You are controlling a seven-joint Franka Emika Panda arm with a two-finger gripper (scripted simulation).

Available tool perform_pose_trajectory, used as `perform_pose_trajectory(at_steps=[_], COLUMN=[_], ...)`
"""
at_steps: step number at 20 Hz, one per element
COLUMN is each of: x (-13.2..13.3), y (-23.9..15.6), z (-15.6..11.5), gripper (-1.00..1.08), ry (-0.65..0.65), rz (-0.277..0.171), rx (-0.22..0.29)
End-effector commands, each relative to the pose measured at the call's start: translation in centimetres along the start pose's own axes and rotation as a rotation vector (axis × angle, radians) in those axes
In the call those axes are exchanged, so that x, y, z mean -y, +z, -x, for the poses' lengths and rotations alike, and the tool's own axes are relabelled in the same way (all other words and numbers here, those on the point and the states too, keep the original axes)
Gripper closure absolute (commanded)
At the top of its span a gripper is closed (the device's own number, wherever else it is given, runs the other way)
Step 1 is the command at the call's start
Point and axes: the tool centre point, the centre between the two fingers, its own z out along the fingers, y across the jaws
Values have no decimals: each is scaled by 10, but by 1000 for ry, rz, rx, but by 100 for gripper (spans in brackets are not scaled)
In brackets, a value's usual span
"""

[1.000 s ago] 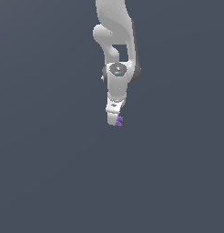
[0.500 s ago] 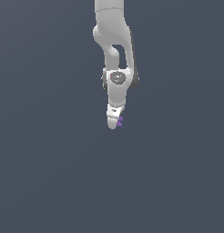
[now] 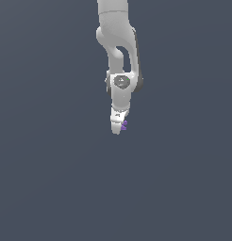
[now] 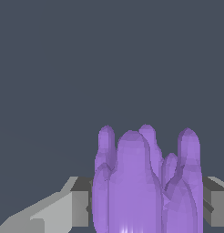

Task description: Pick up the object and move it to a goal position.

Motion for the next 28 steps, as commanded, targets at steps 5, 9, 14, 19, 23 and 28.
perform_pose_trajectory(at_steps=[5,9,14,19,23,28], x=[0,-4,-17,-39,-61,-91], y=[0,-4,-15,-33,-51,-76], z=[0,-3,-11,-24,-36,-54], gripper=[108,108,108,108,108,108], ry=[0,0,0,0,0,0], rz=[0,0,0,-1,-2,-2], rx=[0,0,-1,-2,-3,-3])
